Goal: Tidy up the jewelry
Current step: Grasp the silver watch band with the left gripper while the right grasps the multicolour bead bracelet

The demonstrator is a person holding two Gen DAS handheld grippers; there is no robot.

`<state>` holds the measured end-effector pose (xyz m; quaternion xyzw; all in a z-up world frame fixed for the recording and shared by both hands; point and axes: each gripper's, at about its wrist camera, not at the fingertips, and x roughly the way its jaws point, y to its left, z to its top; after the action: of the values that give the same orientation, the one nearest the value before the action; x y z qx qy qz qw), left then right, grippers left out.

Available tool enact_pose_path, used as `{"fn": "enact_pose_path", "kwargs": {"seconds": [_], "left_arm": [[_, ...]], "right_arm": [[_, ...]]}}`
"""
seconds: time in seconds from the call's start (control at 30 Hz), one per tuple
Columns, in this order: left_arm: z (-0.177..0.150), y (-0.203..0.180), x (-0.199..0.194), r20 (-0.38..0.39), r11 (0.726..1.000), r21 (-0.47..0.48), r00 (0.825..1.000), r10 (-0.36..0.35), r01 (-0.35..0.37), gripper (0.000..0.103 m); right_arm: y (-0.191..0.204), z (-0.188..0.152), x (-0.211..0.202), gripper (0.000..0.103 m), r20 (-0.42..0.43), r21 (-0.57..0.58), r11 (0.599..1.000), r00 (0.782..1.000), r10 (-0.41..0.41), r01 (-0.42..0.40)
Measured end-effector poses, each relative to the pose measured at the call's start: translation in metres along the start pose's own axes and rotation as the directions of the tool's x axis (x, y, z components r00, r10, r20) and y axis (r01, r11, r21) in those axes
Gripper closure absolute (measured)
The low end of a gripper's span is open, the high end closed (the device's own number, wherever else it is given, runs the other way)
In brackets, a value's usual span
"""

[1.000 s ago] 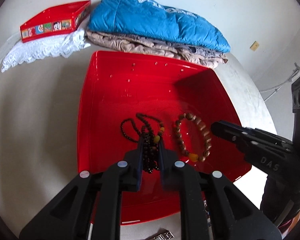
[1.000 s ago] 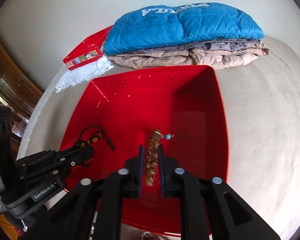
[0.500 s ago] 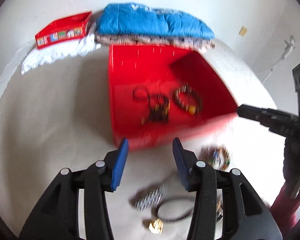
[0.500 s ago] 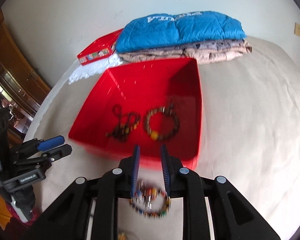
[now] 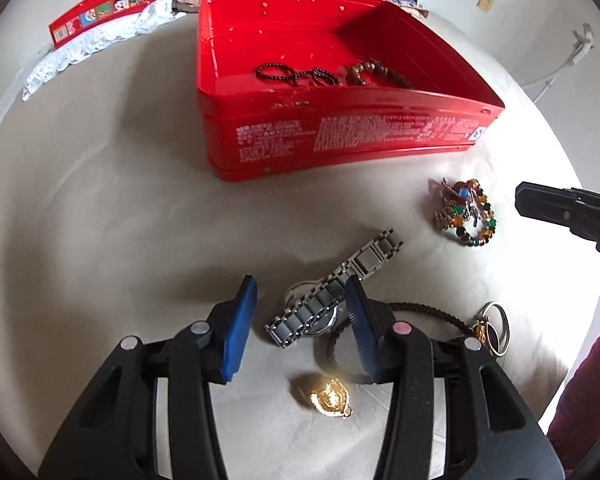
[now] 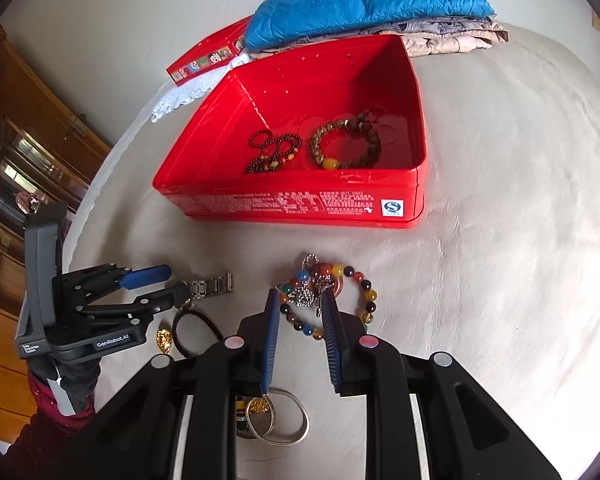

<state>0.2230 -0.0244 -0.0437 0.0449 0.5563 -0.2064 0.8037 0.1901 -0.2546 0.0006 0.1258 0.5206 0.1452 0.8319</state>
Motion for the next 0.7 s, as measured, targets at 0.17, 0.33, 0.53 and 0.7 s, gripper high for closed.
{"fn": "enact_pose_path", "kwargs": {"seconds": [0.17,0.33,0.53,0.7], "left_arm": [[0.0,-0.005,0.004,-0.007,1.0,0.019,1.0,0.005,-0.005,0.054],[0.0,-0.013,0.007,-0.026,0.999,0.05,1.0,-0.008,0.009,0.056],[0.002,-0.014,0.01,-0.025,0.998,0.053,0.999,0.025,-0.024,0.065],[0.008,-0.005,0.009,-0.007,1.0,-0.009,1.0,0.013,-0.013,0.071]], "right_arm": [[0.001,-0.001,0.005,0.082,-0.009,0.01,1.0,1.0,0.004,-0.004],[-0.002,0.001,0.008,0.082,-0.014,0.023,1.0,1.0,0.006,-0.006],[-0.005,0.003,0.015,0.081,-0.03,0.036,0.999,0.999,0.013,-0.012],[-0.005,0.005,0.027,0.081,-0.063,0.043,0.999,0.998,0.01,-0.007]]}}
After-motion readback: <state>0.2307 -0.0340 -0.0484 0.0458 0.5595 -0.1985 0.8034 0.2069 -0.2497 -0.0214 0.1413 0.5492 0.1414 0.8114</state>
